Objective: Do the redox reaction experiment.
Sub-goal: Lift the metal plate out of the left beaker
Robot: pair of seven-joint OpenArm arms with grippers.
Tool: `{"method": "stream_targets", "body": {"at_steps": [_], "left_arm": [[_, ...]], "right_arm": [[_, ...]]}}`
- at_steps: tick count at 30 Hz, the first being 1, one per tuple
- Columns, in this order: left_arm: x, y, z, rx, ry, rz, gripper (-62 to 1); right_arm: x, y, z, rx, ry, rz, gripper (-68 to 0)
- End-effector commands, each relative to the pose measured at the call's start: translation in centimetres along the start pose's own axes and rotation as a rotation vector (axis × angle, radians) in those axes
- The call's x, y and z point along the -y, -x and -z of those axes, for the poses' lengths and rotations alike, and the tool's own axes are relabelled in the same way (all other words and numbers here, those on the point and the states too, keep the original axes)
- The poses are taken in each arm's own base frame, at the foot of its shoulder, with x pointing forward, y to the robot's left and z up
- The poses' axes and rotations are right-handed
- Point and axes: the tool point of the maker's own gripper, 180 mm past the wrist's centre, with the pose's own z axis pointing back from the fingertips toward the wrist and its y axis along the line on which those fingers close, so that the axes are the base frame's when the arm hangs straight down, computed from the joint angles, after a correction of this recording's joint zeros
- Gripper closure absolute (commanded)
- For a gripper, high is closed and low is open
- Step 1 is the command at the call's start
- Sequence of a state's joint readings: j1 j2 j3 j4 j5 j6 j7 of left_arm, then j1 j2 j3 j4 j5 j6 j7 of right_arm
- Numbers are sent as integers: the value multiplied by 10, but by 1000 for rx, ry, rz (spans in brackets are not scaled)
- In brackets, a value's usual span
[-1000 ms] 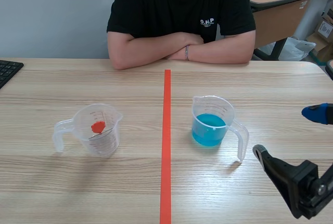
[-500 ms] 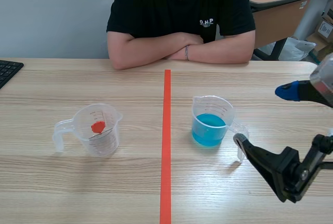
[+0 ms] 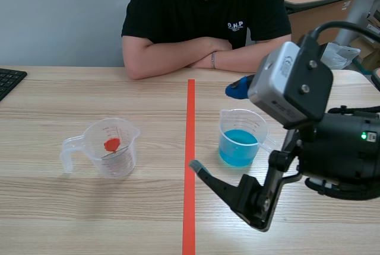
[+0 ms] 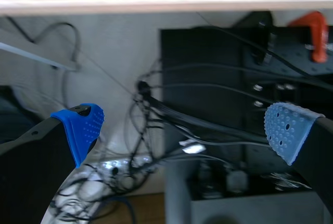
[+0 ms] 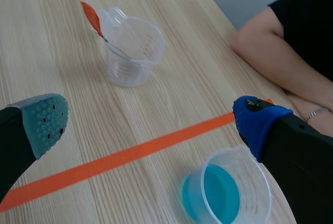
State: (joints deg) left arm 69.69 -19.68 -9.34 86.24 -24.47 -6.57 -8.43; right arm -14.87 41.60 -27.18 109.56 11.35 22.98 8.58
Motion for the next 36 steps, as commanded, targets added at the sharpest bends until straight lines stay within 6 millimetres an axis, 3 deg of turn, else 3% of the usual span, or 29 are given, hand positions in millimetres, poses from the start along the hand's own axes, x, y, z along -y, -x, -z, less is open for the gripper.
{"method": "stream_targets", "body": {"at_steps": [1, 7, 15, 36], "left_arm": [[-1, -6, 6, 29, -3, -1, -623], [-3, -1, 24, 29, -17, -8, -623], [-15, 0, 39, 36, -44, -7, -623], [-18, 4, 39, 27, -50, -11, -623]], "right_arm": [[4, -13, 3, 39, -5, -30, -679], [-16, -23, 22, 72, -95, -89, -679], [-22, -12, 52, 71, -150, -143, -679], [-25, -14, 125, 142, -268, -216, -679]]}}
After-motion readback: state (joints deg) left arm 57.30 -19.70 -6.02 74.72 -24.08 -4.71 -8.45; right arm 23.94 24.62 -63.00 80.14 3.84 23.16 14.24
